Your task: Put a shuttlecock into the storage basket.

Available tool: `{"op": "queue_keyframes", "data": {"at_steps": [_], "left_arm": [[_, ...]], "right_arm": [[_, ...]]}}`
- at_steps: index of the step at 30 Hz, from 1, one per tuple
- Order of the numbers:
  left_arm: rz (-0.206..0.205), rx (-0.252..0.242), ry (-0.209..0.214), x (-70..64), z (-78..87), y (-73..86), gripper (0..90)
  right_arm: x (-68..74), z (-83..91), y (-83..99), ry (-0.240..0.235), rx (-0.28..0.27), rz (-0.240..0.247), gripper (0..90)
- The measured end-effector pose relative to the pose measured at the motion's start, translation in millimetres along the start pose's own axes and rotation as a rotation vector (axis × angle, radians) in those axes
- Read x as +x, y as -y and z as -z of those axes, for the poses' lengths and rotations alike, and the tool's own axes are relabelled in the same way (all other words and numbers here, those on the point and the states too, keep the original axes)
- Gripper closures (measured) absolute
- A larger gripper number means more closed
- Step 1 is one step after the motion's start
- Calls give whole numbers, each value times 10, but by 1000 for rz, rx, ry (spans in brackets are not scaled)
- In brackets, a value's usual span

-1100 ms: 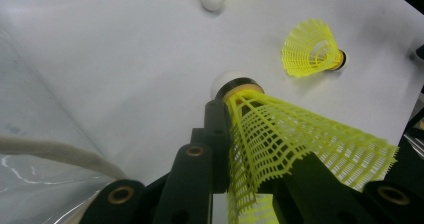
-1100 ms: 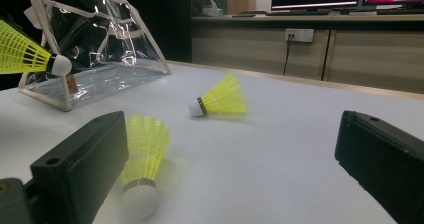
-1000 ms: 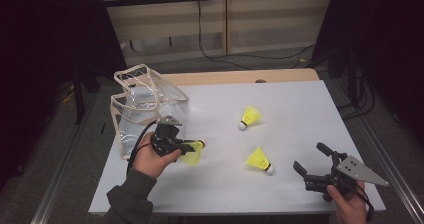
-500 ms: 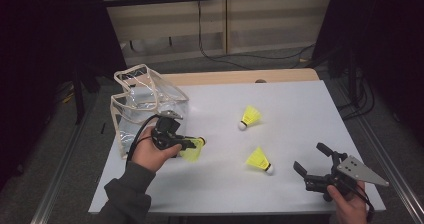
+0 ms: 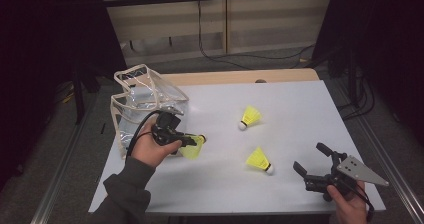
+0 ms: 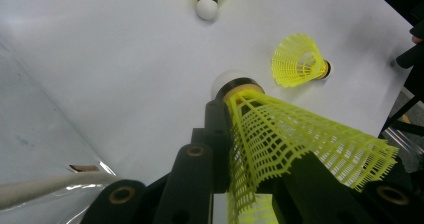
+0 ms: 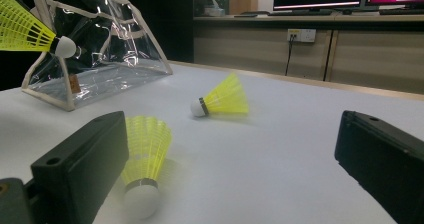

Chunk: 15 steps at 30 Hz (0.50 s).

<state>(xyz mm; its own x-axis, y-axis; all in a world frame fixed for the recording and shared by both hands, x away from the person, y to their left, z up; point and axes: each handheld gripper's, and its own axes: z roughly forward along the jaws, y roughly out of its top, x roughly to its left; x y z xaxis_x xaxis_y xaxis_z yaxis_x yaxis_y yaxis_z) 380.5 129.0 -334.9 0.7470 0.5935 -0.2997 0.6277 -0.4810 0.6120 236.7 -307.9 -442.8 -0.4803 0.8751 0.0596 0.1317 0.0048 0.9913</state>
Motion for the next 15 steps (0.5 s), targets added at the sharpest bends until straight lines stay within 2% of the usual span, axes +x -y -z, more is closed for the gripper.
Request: {"op": "queue_keyframes", "data": {"at_steps": [15], "left_arm": [[2, 7, -11, 0, 55, -69, 825]], "right_arm": [[10, -7, -4, -6, -2, -2, 5]]}}
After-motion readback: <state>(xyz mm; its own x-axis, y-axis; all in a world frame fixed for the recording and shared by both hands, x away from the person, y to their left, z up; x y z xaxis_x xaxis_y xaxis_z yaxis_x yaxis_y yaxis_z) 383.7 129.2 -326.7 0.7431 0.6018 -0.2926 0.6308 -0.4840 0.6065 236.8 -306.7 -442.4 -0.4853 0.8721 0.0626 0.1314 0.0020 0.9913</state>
